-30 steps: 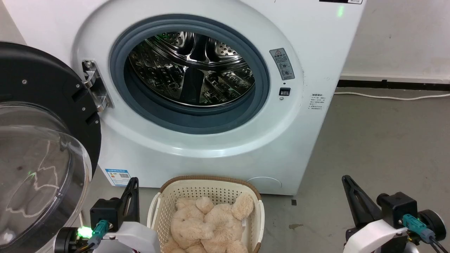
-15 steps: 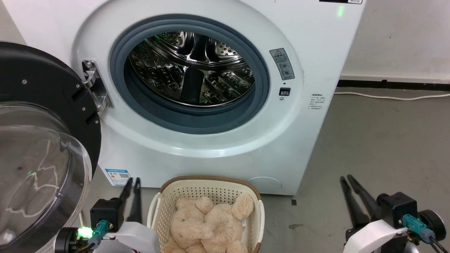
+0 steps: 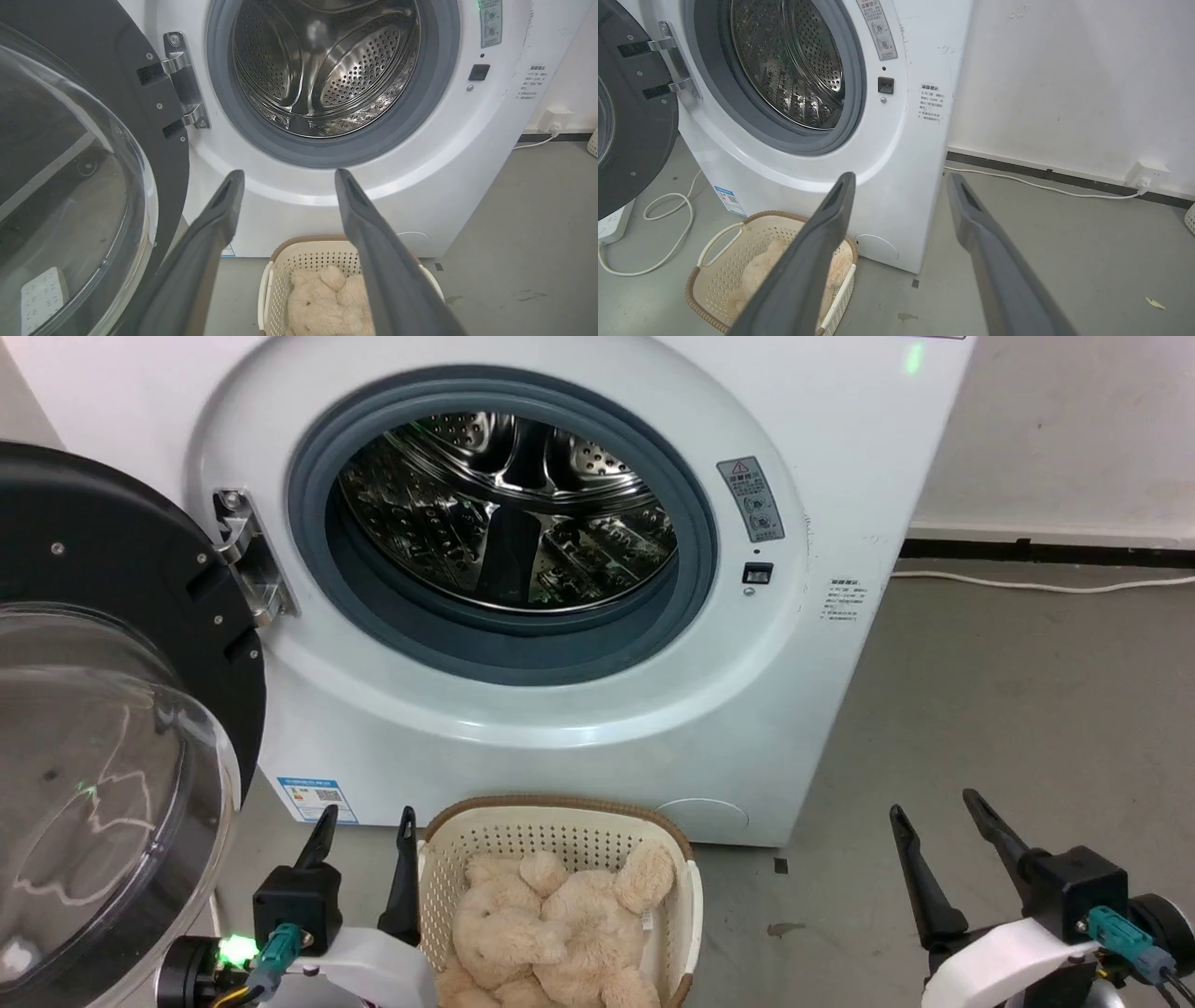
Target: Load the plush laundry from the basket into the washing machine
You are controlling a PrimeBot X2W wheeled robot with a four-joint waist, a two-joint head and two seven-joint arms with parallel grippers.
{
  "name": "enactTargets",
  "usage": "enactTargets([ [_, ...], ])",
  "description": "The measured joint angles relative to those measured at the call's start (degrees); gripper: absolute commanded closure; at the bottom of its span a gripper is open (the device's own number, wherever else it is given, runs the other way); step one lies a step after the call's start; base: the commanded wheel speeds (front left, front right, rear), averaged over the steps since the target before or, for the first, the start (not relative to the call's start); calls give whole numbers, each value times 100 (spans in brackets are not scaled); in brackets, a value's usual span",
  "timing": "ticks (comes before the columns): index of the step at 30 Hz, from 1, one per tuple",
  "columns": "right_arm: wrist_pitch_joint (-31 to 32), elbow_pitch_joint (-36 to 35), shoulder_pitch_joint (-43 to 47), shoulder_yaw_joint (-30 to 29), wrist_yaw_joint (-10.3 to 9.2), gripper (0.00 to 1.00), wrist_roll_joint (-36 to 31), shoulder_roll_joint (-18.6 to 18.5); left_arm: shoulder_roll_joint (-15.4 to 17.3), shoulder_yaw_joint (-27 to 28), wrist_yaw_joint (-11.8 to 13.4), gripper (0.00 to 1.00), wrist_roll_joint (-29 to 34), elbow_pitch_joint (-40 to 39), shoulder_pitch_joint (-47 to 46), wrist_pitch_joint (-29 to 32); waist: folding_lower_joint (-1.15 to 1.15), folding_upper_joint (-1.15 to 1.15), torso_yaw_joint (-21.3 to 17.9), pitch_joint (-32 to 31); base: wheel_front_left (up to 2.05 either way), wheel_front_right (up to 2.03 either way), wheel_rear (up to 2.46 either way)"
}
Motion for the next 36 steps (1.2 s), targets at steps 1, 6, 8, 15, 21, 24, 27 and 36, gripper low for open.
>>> enactTargets([
  [1, -25, -2, 0, -3, 0, 0, 0, 0, 3, -16, 0, 0, 1, 3, 0, -4, 0, 0, -3, 20, 0, 0, 0],
  [6, -82, -9, -3, -25, 0, 0, 94, 0, 12, -88, 0, 0, 0, 80, -3, -63, 0, 0, -38, 172, 0, 0, 0],
  [8, -94, -8, -3, -32, 0, 0, 101, 0, 19, -112, 0, 0, 0, 149, -10, -86, 0, 0, -61, 250, 0, 0, 0],
  [15, -186, 1, -43, -46, 0, 0, 222, 0, 77, -211, -51, 0, 1, 486, -228, -167, 0, 0, -155, 574, 0, 0, 0],
  [21, -261, 45, -149, -31, 0, 0, 366, 0, 135, -346, -111, 0, 3, 932, -416, -215, 1, 0, -260, 845, 0, 0, 0],
  [24, -282, 59, -187, -29, 0, 0, 432, 0, 153, -414, -152, 0, 23, 1160, -542, -218, 1, 0, -306, 981, 0, 0, 0],
  [27, -330, 87, -232, -25, 0, 0, 538, 0, 164, -466, -185, 0, 20, 1373, -680, -257, 1, 0, -351, 1115, 0, 0, 0],
  [36, -435, 142, -387, -60, 0, 0, 810, 0, 275, -642, -255, 0, -29, 2072, -1137, -176, 0, 0, -485, 1523, 0, 0, 0],
])
